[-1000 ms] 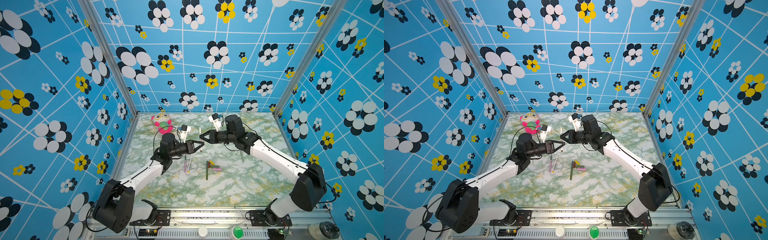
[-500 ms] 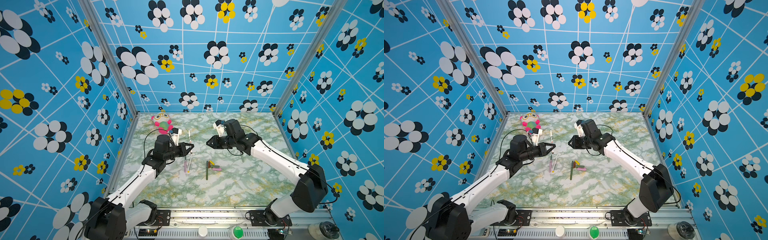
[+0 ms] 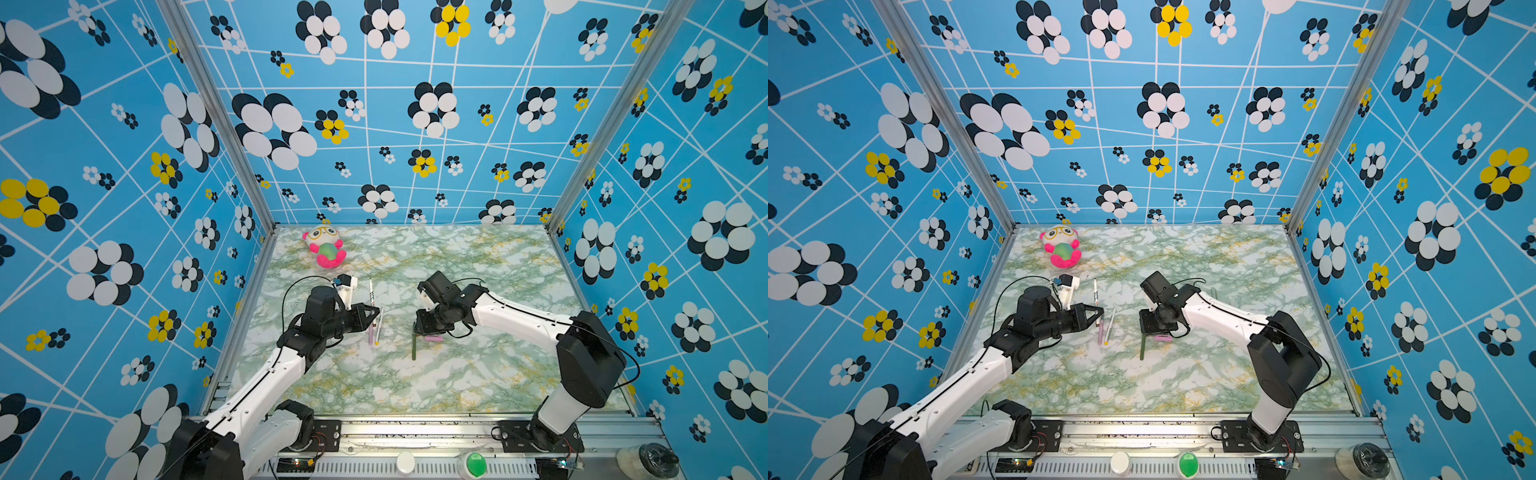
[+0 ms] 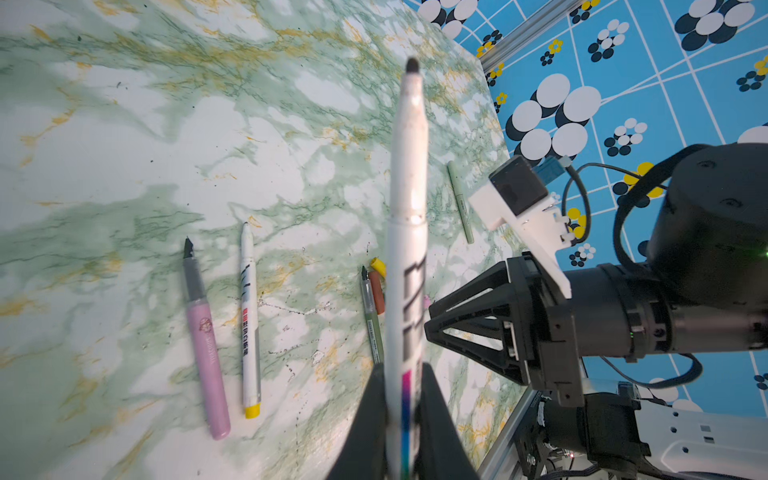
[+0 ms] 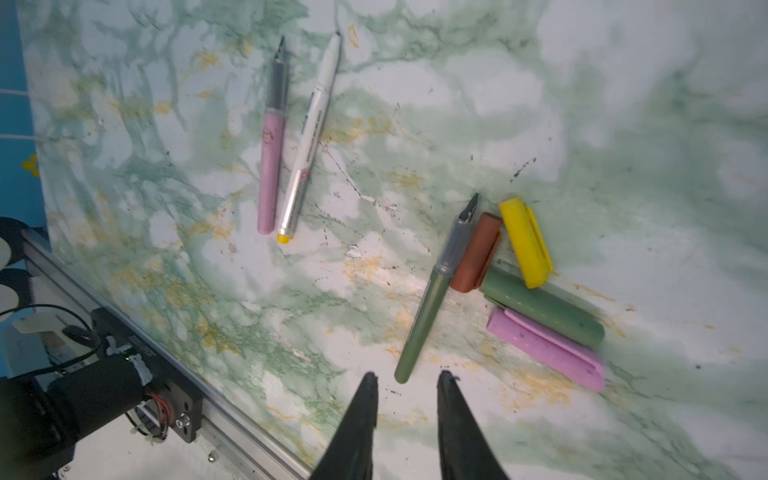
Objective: Insert the pens into the pen caps
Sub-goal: 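Close the left gripper on the white marker while the right gripper releases and withdraws, then move the right gripper down over the brown-red cap near the green pen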
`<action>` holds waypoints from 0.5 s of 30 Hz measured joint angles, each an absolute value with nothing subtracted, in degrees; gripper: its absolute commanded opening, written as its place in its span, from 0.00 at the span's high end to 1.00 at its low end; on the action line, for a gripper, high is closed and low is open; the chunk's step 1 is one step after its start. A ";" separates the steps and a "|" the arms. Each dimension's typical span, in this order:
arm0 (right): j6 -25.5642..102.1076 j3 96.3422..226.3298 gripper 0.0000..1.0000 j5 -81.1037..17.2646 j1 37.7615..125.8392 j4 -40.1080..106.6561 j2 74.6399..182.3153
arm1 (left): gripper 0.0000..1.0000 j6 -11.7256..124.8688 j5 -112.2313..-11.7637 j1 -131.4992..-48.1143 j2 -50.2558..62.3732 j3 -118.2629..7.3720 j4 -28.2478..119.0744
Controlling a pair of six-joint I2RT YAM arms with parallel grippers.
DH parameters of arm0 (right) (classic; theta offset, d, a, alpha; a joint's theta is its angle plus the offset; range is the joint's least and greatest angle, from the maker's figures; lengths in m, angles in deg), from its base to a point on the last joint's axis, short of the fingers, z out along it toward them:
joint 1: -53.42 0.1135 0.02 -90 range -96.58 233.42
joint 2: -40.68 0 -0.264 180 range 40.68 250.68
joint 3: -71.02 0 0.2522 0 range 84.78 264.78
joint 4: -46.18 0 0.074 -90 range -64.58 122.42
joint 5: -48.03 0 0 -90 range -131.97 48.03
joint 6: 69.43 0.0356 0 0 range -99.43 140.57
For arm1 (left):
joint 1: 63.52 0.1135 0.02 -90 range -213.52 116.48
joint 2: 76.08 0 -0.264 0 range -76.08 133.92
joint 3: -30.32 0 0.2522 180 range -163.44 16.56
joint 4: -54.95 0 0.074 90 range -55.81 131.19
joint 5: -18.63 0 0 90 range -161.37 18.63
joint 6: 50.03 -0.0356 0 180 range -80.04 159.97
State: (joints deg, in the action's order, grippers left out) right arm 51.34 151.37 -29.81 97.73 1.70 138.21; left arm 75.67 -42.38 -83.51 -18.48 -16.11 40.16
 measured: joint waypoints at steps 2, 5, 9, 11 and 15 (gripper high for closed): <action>51.66 149.99 0.65 -29.66 97.78 2.67 139.17 | 1.00 75.69 -42.53 -83.51 -18.59 -15.98 39.91; 51.99 148.83 0.62 -29.63 97.78 3.50 140.64 | 1.00 75.69 -42.70 -83.51 -18.68 -15.67 39.87; 52.10 148.75 0.60 -29.39 97.78 5.29 142.50 | 1.00 75.71 -42.77 -83.51 -18.68 -15.63 39.91; 52.14 148.75 0.60 -29.24 97.78 6.34 143.24 | 1.00 75.71 -42.77 -83.51 -18.65 -15.63 39.94; 52.34 148.77 0.59 -29.02 97.78 8.02 144.79 | 1.00 75.71 -42.77 -83.51 -18.44 -15.63 40.11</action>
